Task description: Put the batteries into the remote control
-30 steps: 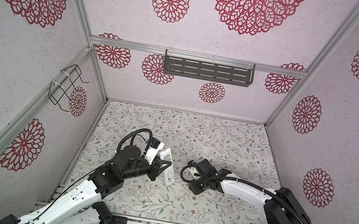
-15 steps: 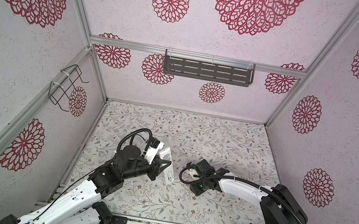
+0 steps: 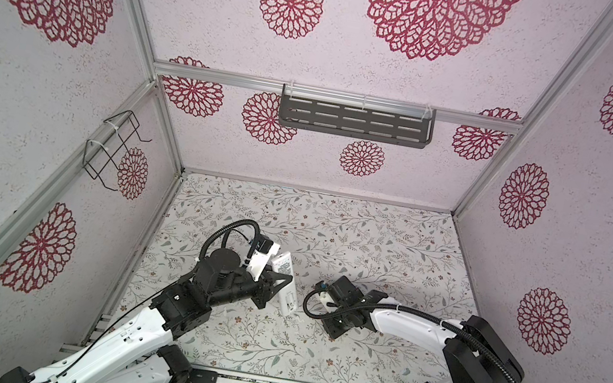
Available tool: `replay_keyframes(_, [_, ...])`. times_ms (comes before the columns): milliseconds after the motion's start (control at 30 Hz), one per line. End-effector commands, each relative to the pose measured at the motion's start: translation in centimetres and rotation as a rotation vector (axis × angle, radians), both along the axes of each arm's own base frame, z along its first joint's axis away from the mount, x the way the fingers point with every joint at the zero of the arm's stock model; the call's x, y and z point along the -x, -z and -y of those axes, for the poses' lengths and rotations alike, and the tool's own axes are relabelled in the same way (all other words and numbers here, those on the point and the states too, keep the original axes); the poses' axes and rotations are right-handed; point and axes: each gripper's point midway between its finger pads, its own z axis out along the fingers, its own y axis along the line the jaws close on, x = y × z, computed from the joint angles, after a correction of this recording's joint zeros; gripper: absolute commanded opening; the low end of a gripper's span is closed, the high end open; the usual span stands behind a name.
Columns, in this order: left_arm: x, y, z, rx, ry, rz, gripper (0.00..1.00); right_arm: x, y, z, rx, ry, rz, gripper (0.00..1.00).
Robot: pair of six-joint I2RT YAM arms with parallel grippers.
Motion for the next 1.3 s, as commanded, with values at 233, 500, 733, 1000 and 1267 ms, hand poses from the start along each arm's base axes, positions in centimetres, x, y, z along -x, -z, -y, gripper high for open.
replay_keyframes(233, [-0.2,-0.7,0.0,0.025,0.0,0.036,0.0,1.2,0.5,1.0,-0.024,0.184,0.006,0.19])
replay_keyframes(500, [-0.2,-0.8,0.1,0.028,0.007,0.031,0.0,1.8,-0.4,0.7,-0.045,0.123,0.051,0.21])
replay_keyframes(733, [-0.2,-0.6,0.1,0.03,0.004,0.025,0.0,1.6,-0.2,0.7,-0.037,0.126,0.07,0.17])
replay_keyframes(1000, [-0.6,1.1,0.2,0.043,-0.02,-0.023,0.0,0.9,-1.2,0.6,-0.056,0.125,0.114,0.13])
replay_keyframes(1267, [-1.1,2.8,-0.6,0.08,-0.084,-0.063,0.0,0.8,-4.0,-0.6,-0.171,0.088,0.179,0.13])
